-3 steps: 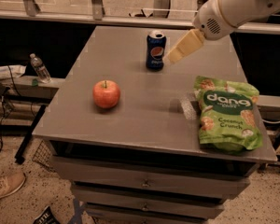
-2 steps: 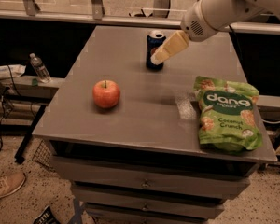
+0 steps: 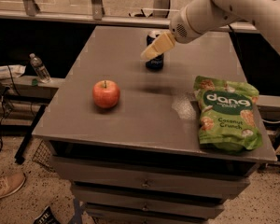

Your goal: Move pepsi can near apple

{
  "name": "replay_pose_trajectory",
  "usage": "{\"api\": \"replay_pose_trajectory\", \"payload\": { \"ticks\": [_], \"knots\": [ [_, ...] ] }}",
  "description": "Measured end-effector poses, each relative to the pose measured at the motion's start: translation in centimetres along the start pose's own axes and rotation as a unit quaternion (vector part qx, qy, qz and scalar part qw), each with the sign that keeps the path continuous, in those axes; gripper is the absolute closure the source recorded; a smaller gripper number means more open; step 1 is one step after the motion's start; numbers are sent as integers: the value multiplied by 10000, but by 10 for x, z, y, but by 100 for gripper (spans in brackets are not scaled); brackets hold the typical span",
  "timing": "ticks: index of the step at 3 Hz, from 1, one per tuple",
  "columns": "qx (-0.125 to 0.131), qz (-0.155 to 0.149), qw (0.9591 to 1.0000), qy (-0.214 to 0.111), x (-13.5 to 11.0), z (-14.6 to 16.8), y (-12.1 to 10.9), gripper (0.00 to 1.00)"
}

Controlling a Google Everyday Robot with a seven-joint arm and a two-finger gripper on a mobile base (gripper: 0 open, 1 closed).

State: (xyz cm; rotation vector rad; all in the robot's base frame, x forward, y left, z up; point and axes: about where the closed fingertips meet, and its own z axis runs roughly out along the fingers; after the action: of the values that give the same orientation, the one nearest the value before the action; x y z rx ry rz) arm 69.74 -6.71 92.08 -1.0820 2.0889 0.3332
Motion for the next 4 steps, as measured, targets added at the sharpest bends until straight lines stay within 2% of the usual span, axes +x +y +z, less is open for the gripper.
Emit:
{"api": "replay_pose_trajectory", "payload": {
  "ticks": [1,2,3,4],
  "knots": [
    [2,121,9999,-117,-6,13,-7,0],
    [-36,171,9997,-181,-11,24,-10,18],
    [-80,161,9996,-229,-16,30,-10,41],
    [-180,28,9992,-347,-23,26,-2,65]
  ]
}}
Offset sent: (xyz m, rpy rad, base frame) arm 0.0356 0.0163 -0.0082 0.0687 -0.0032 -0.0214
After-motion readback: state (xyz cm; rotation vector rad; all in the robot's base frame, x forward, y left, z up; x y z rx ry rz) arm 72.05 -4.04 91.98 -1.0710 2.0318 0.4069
